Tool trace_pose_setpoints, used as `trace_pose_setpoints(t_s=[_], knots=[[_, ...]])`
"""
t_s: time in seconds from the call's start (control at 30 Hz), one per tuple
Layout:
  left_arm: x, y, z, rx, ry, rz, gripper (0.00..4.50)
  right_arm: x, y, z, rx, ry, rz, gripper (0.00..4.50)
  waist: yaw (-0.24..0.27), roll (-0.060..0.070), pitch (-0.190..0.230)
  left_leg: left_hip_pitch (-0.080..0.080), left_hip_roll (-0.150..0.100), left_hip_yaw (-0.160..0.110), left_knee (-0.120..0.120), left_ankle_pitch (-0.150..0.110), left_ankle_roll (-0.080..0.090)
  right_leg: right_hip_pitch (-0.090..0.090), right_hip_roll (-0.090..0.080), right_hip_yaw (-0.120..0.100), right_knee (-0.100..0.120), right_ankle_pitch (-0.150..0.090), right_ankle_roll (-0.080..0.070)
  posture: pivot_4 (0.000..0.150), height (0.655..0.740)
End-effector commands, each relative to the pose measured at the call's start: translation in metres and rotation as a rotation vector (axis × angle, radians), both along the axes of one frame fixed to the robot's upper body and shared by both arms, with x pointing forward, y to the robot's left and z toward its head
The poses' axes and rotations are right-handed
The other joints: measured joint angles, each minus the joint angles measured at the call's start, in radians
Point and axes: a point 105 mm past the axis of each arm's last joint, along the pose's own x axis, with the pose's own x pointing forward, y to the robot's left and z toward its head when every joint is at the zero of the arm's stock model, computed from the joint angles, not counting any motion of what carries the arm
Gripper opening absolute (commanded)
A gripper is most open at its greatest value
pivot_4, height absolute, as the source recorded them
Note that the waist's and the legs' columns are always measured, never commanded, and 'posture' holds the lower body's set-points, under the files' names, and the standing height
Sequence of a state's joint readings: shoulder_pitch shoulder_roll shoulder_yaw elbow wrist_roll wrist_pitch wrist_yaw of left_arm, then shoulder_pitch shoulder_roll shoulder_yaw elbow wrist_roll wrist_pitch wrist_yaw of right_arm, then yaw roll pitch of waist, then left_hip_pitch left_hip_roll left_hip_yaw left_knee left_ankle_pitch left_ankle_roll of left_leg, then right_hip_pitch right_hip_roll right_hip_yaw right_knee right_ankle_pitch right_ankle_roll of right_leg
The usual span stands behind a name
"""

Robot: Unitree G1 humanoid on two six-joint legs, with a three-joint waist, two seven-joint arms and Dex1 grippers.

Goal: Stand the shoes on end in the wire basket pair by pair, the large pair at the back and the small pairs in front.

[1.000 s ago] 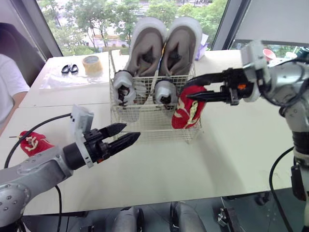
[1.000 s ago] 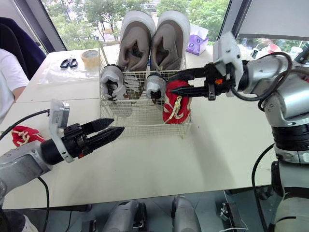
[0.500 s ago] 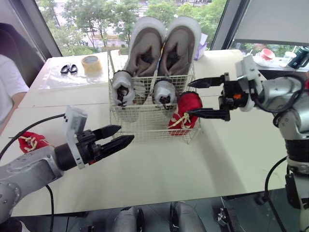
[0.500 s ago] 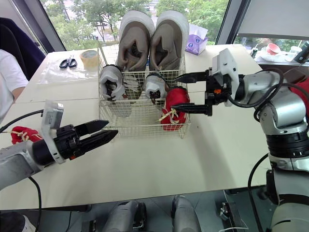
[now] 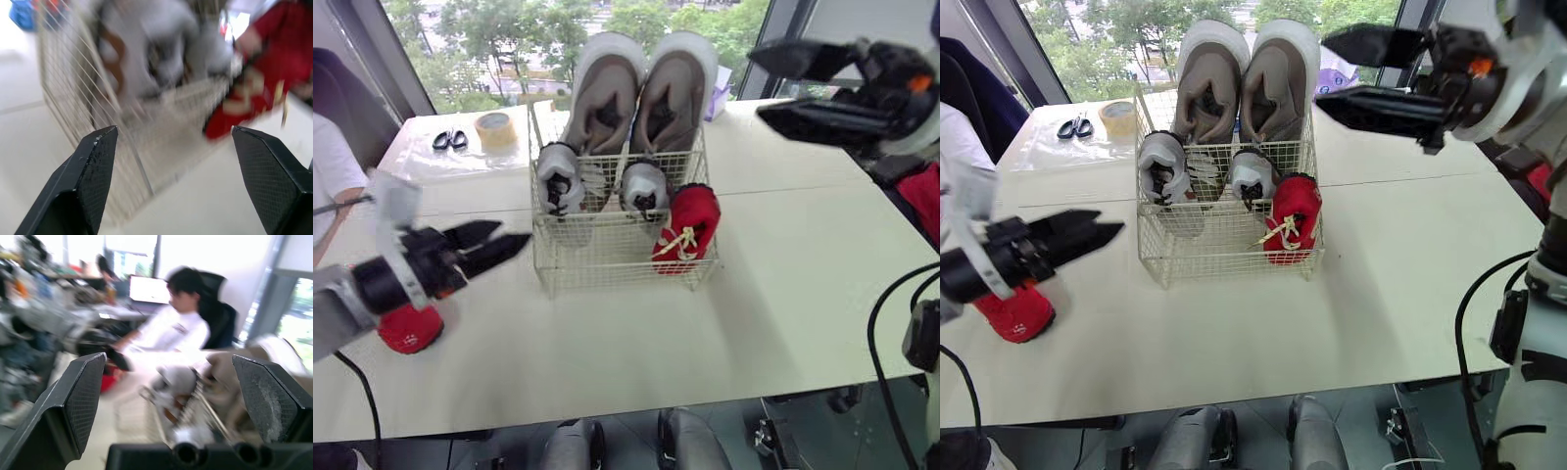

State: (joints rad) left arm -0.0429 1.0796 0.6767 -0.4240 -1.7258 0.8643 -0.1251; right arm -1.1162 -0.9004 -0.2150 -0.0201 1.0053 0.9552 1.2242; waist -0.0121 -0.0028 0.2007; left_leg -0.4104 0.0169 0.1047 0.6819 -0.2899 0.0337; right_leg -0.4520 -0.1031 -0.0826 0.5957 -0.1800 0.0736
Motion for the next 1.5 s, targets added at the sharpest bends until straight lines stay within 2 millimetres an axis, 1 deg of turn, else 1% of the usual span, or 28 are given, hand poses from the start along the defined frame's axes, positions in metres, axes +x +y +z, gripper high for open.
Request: trace_pose_setpoints(t_s=[0.03, 0.07, 0.1, 0.13, 0.17, 0.2, 0.27, 0.33, 0.37, 0.4, 0.5, 0.57, 0.67, 0.83, 0.93, 1.1, 1.2, 1.23, 1.27, 1.43, 1.5], knots=[[0.009, 0.048, 0.026, 0.046, -0.074, 0.274, 4.41, -0.017, 0.013, 0.0, -0.045, 0.016, 0.128, 4.5, -0.002, 0.0, 0.0, 0.0, 0.0, 0.0, 0.0, 0.0, 0.0, 0.0, 0.0, 0.0, 0.0, 0.0, 0.0, 0.15, 0.74], [0.011, 0.058, 0.028, 0.067, -0.07, 0.333, 4.41, -0.016, 0.015, -0.002, -0.048, 0.035, 0.143, 4.5, -0.003, 0.0, 0.0, 0.0, 0.0, 0.0, 0.0, 0.0, 0.0, 0.0, 0.0, 0.0, 0.0, 0.0, 0.0, 0.15, 0.74], [0.013, 0.074, 0.026, 0.126, -0.038, 0.437, 4.41, -0.012, 0.018, -0.007, -0.061, 0.062, 0.156, 4.5, -0.003, 0.0, 0.0, 0.0, 0.0, 0.001, 0.0, 0.0, 0.0, 0.0, 0.0, 0.0, 0.0, 0.0, 0.0, 0.15, 0.74], [0.014, 0.086, 0.024, 0.169, -0.013, 0.505, 4.41, -0.008, 0.02, -0.011, -0.069, 0.078, 0.161, 4.5, -0.002, 0.0, 0.0, 0.0, 0.0, 0.001, 0.0, 0.0, 0.0, 0.0, 0.0, 0.0, 0.0, 0.0, 0.0, 0.15, 0.74], [0.011, 0.105, 0.01, 0.235, 0.125, 0.615, 4.41, -0.004, 0.023, -0.021, -0.12, 0.077, 0.161, 4.5, -0.002, 0.0, 0.0, 0.0, 0.0, 0.001, 0.0, 0.0, 0.0, 0.0, 0.0, 0.0, 0.0, 0.0, 0.0, 0.15, 0.74], [0.007, 0.12, 0.001, 0.277, 0.226, 0.702, 4.41, -0.001, 0.026, -0.029, -0.166, 0.072, 0.163, 4.5, -0.002, -0.001, 0.0, 0.0, 0.0, 0.001, 0.0, 0.0, 0.0, 0.0, 0.0, 0.0, 0.0, 0.0, 0.0, 0.15, 0.74], [-0.002, 0.136, -0.007, 0.309, 0.336, 0.811, 4.41, 0.0, 0.028, -0.039, -0.234, 0.065, 0.181, 4.5, -0.002, 0.0, 0.0, 0.0, -0.001, 0.002, -0.001, 0.0, 0.0, -0.002, -0.001, 0.001, 0.001, 0.0, 0.001, 0.15, 0.74], [-0.021, 0.165, -0.015, 0.297, 0.451, 1.015, 4.41, -0.006, 0.027, -0.05, -0.308, 0.076, 0.248, 4.5, -0.001, 0.0, 0.0, -0.005, 0.0, 0.002, -0.001, 0.001, -0.002, -0.007, -0.001, 0.001, 0.002, 0.0, 0.001, 0.15, 0.74], [-0.029, 0.174, -0.018, 0.291, 0.496, 1.082, 4.41, -0.008, 0.027, -0.054, -0.324, 0.09, 0.28, 4.5, -0.002, -0.001, 0.0, -0.007, 0.0, 0.001, -0.001, 0.004, -0.007, -0.01, -0.001, 0.001, 0.002, 0.002, 0.003, 0.15, 0.74], [-0.034, 0.178, -0.02, 0.286, 0.525, 1.118, 4.41, -0.009, 0.027, -0.055, -0.33, 0.099, 0.298, 4.5, -0.002, -0.001, 0.0, -0.009, 0.0, 0.001, -0.001, 0.004, -0.008, -0.011, -0.003, 0.001, 0.002, 0.002, 0.004, 0.15, 0.74], [-0.041, 0.173, -0.041, 0.237, 0.633, 1.106, 4.41, -0.006, 0.029, -0.064, -0.361, 0.075, 0.312, 4.5, 0.0, -0.001, 0.0, -0.011, -0.001, 0.0, -0.001, 0.003, -0.012, -0.014, -0.006, 0.0, 0.003, 0.002, 0.004, 0.15, 0.74], [-0.044, 0.174, -0.05, 0.178, 0.669, 1.143, 4.41, -0.008, 0.03, -0.064, -0.359, 0.073, 0.324, 4.5, 0.0, -0.001, 0.0, -0.011, -0.001, 0.0, -0.001, 0.003, -0.014, -0.014, -0.008, 0.0, 0.003, 0.002, 0.002, 0.15, 0.74], [-0.038, 0.174, -0.062, 0.126, 0.702, 1.144, 4.41, -0.012, 0.032, -0.064, -0.356, 0.072, 0.333, 4.5, 0.001, -0.001, 0.0, -0.012, -0.002, -0.001, -0.001, 0.003, -0.015, -0.014, -0.01, 0.0, 0.003, 0.001, -0.001, 0.15, 0.74], [-0.029, 0.177, -0.081, 0.1, 0.757, 1.148, 4.41, -0.009, 0.03, -0.068, -0.366, 0.07, 0.267, 4.5, -0.001, -0.001, -0.001, -0.012, -0.002, -0.001, -0.001, 0.003, -0.015, -0.014, -0.01, -0.001, 0.003, 0.002, -0.003, 0.15, 0.74], [-0.023, 0.18, -0.092, 0.081, 0.79, 1.144, 4.41, -0.012, 0.029, -0.069, -0.357, 0.076, 0.247, 4.5, -0.001, -0.001, -0.001, -0.012, -0.002, -0.001, -0.001, 0.004, -0.015, -0.015, -0.01, -0.001, 0.003, 0.002, -0.003, 0.15, 0.74], [-0.006, 0.185, -0.111, 0.066, 0.845, 1.106, 4.41, -0.015, 0.028, -0.068, -0.333, 0.078, 0.201, 4.5, 0.001, -0.002, -0.001, -0.014, -0.002, -0.001, -0.001, 0.004, -0.016, -0.016, -0.01, -0.002, 0.003, 0.002, -0.003, 0.15, 0.74], [0.005, 0.192, -0.121, 0.076, 0.876, 1.093, 3.61, -0.016, 0.028, -0.066, -0.315, 0.08, 0.18, 4.5, 0.002, -0.003, -0.002, -0.014, -0.002, -0.001, 0.0, 0.004, -0.016, -0.015, -0.009, -0.003, 0.003, 0.003, -0.003, 0.15, 0.74], [0.008, 0.194, -0.123, 0.081, 0.885, 1.085, 3.19, -0.016, 0.028, -0.066, -0.313, 0.081, 0.173, 4.5, 0.002, -0.003, -0.002, -0.014, -0.003, 0.0, 0.0, 0.004, -0.015, -0.015, -0.009, -0.004, 0.003, 0.003, -0.002, 0.15, 0.74], [0.01, 0.195, -0.124, 0.092, 0.891, 1.073, 2.62, -0.017, 0.028, -0.066, -0.312, 0.082, 0.167, 4.5, 0.002, -0.004, -0.002, -0.014, -0.003, 0.0, 0.0, 0.004, -0.015, -0.015, -0.008, -0.004, 0.003, 0.004, 0.0, 0.15, 0.74], [0.017, 0.2, -0.121, 0.134, 0.902, 1.053, 0.12, -0.016, 0.025, -0.067, -0.309, 0.092, 0.132, 4.5, 0.0, -0.006, -0.003, -0.014, -0.001, 0.001, 0.0, 0.006, -0.012, -0.015, -0.002, -0.004, 0.003, 0.005, 0.001, 0.15, 0.74], [0.016, 0.202, -0.117, 0.136, 0.896, 1.054, 0.05, -0.015, 0.025, -0.067, -0.308, 0.096, 0.125, 4.5, 0.0, -0.006, -0.003, -0.014, -0.001, 0.001, 0.0, 0.006, -0.012, -0.014, -0.001, -0.004, 0.003, 0.005, 0.001, 0.15, 0.74]])
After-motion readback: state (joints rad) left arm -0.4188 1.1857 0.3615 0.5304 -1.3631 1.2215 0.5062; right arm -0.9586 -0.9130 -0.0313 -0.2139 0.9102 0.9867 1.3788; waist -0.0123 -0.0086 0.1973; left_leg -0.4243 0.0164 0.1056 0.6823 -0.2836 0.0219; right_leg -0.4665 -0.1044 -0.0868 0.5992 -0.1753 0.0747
